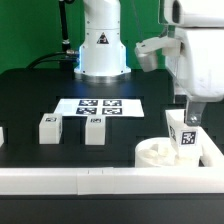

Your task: Assemble stool

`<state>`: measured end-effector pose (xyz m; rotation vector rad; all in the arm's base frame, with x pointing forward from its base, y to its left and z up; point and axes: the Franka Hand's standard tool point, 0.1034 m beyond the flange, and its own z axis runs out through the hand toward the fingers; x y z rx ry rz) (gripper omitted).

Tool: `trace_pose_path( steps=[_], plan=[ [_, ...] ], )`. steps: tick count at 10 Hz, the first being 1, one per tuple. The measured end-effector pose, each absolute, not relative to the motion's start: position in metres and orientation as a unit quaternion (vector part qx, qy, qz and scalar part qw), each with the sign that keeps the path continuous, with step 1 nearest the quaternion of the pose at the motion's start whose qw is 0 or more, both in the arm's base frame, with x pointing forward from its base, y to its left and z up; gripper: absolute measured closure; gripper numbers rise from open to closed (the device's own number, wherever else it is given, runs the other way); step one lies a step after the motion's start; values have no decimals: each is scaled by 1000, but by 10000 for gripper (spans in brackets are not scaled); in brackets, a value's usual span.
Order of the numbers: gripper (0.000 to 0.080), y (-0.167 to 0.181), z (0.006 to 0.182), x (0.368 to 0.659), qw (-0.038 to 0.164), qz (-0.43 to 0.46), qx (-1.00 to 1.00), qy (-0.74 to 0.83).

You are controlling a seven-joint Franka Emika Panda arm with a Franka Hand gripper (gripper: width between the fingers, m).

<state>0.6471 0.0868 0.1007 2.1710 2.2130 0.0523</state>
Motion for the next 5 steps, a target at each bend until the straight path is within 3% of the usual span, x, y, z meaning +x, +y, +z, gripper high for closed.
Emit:
trace_pose_path(
  steps=[4,5],
  plan=[
    [151,89,90,643,18,9,648,761],
    [195,90,90,643,18,9,649,760]
  ],
)
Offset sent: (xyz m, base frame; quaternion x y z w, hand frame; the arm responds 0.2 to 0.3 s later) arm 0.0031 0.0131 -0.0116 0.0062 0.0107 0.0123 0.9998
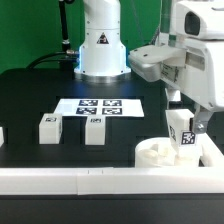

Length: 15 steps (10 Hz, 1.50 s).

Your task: Assemble stool

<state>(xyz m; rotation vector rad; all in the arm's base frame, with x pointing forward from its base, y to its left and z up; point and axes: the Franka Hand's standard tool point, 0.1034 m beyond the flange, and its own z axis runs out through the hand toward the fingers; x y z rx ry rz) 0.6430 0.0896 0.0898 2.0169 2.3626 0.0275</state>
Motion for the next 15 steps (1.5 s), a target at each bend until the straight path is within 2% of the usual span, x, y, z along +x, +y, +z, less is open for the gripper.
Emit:
trace_pose_path(
  steps=[1,2,3,4,7,12,15],
  plan=[
    [195,89,90,643,17,9,649,760],
    [372,87,89,643,17,8,651,759],
    [372,87,90,643,17,8,651,759],
    [461,86,90,643,17,9,659,752],
    [461,83,89,643,12,10,733,680],
    [461,91,88,637,-24,40,952,304],
    [461,100,88,643,-32,73,985,152]
  ],
)
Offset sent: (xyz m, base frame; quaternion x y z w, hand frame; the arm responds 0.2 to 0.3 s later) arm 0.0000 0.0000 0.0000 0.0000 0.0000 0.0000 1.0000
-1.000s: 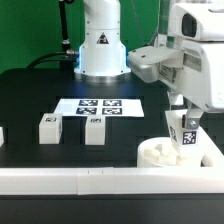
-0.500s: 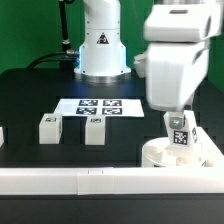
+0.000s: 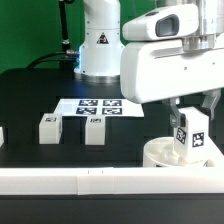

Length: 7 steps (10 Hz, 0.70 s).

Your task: Assemble stool

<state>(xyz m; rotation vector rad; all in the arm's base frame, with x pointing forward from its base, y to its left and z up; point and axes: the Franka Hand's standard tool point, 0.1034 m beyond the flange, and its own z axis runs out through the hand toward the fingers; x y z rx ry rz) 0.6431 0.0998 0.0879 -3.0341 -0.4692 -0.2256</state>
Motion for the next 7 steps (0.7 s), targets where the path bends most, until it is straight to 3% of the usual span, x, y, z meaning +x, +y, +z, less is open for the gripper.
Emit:
trace_pose_path(
  steps=[5,7],
  plan=[
    [461,98,88,643,52,-67,-991,105],
    [461,108,86,630,64,-83,-966,234]
  ],
)
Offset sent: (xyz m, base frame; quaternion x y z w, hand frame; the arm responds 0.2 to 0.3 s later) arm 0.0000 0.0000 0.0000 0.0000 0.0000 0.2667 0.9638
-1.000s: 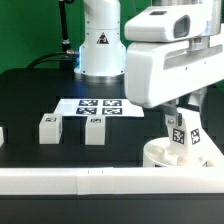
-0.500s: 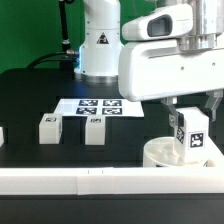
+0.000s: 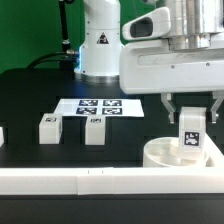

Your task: Assemble stool

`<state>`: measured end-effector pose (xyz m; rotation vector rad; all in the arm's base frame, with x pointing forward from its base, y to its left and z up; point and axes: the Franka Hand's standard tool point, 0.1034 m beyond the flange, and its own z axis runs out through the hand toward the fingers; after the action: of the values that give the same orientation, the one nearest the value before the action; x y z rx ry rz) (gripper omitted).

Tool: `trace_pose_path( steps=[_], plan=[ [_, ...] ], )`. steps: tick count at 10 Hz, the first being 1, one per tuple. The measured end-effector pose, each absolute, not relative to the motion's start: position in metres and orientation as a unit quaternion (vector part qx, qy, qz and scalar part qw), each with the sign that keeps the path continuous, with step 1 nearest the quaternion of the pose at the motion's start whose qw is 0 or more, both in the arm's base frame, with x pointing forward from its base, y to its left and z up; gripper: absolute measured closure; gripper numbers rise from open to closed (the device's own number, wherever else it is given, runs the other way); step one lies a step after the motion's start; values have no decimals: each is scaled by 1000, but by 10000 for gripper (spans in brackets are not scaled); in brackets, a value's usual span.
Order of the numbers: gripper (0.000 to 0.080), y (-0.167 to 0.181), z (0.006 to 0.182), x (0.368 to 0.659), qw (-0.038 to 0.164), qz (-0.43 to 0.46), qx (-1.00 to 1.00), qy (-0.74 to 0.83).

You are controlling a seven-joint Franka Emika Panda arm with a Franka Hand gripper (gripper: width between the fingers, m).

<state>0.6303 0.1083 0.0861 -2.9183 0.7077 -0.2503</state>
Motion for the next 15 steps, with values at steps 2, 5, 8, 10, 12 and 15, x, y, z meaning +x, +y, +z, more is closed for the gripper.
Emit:
trace_pose_path(
  steps=[2,5,8,10,12,15],
  plan=[
    [461,108,86,629,82,-73,-930,351],
    [461,108,86,628,117,-44,-849,513],
    [461,117,85,630,134,-3,-745,654],
    [460,116,85,631,136,-5,-763,632],
    [175,113,93,636,137,-9,-797,589],
    [151,106,109,645,140,-44,-898,415]
  ],
)
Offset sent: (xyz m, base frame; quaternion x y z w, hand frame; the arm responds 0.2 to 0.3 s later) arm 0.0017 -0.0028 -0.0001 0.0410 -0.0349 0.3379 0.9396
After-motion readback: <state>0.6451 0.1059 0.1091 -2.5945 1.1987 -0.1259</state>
